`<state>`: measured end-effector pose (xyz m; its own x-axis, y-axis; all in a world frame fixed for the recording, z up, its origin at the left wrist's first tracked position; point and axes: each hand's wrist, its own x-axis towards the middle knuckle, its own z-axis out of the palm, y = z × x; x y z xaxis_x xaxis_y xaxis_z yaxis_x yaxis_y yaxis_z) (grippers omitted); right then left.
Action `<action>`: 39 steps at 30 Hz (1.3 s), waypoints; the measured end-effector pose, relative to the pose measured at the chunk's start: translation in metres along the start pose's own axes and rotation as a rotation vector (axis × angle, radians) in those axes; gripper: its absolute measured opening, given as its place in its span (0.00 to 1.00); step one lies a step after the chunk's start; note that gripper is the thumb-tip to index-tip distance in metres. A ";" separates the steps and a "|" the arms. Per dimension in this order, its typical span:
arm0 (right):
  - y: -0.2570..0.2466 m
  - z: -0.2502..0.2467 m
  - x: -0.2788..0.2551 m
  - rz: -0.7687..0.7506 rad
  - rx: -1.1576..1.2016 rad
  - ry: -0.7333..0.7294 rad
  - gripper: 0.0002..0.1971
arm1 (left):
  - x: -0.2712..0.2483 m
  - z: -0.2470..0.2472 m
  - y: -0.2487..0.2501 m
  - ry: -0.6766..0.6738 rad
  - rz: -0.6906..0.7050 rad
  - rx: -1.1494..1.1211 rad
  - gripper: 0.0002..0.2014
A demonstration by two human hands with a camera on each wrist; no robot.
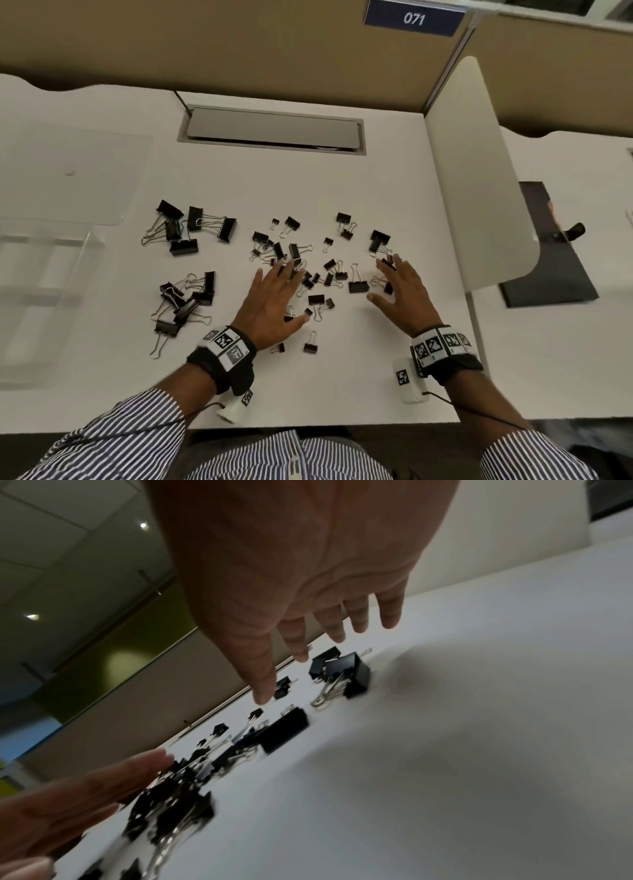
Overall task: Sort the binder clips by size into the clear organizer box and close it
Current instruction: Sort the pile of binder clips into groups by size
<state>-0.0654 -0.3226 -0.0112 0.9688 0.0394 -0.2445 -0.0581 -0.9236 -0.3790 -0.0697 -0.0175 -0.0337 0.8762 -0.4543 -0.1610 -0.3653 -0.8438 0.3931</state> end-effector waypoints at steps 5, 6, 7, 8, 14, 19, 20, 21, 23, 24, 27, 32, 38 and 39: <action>0.012 -0.009 0.005 0.057 0.024 0.006 0.37 | 0.030 -0.006 0.018 -0.004 0.081 0.069 0.43; 0.014 -0.012 0.008 0.063 0.031 0.010 0.36 | 0.038 -0.007 0.022 -0.006 0.096 0.074 0.43; 0.015 -0.014 0.013 0.066 0.042 0.014 0.36 | 0.045 -0.008 0.026 -0.012 0.107 0.077 0.44; 0.015 -0.016 0.018 0.070 0.052 0.015 0.35 | 0.052 -0.010 0.031 -0.021 0.116 0.083 0.44; 0.006 -0.032 0.059 0.082 0.027 0.044 0.28 | 0.092 -0.018 0.037 -0.064 0.094 0.138 0.43; -0.004 -0.036 0.089 0.097 -0.021 0.027 0.25 | 0.123 -0.025 0.032 -0.099 0.066 0.176 0.42; -0.005 -0.035 0.093 0.105 -0.024 0.017 0.25 | 0.128 -0.026 0.032 -0.104 0.064 0.174 0.41; -0.005 -0.035 0.096 0.112 -0.029 0.010 0.25 | 0.132 -0.028 0.032 -0.109 0.064 0.175 0.41; -0.004 -0.033 0.100 0.128 -0.043 0.002 0.26 | 0.140 -0.029 0.032 -0.125 0.065 0.173 0.41; -0.002 -0.033 0.101 0.135 -0.052 -0.001 0.26 | 0.143 -0.029 0.033 -0.131 0.068 0.171 0.40; 0.008 -0.035 0.101 0.128 -0.070 -0.026 0.32 | 0.153 -0.029 0.034 -0.139 0.089 0.186 0.40; 0.020 -0.040 0.101 -0.075 -0.151 -0.113 0.40 | 0.164 -0.026 0.034 -0.138 0.120 0.216 0.33; 0.025 -0.042 0.104 0.041 -0.159 -0.037 0.24 | 0.162 -0.020 0.019 -0.089 0.078 0.194 0.29; 0.026 -0.041 0.104 0.031 -0.162 -0.033 0.26 | 0.160 -0.021 0.018 -0.057 0.082 0.172 0.28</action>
<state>0.0436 -0.3581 -0.0093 0.9587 0.0198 -0.2838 -0.0459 -0.9737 -0.2230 0.0704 -0.0991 -0.0338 0.8237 -0.5350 -0.1876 -0.4876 -0.8374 0.2472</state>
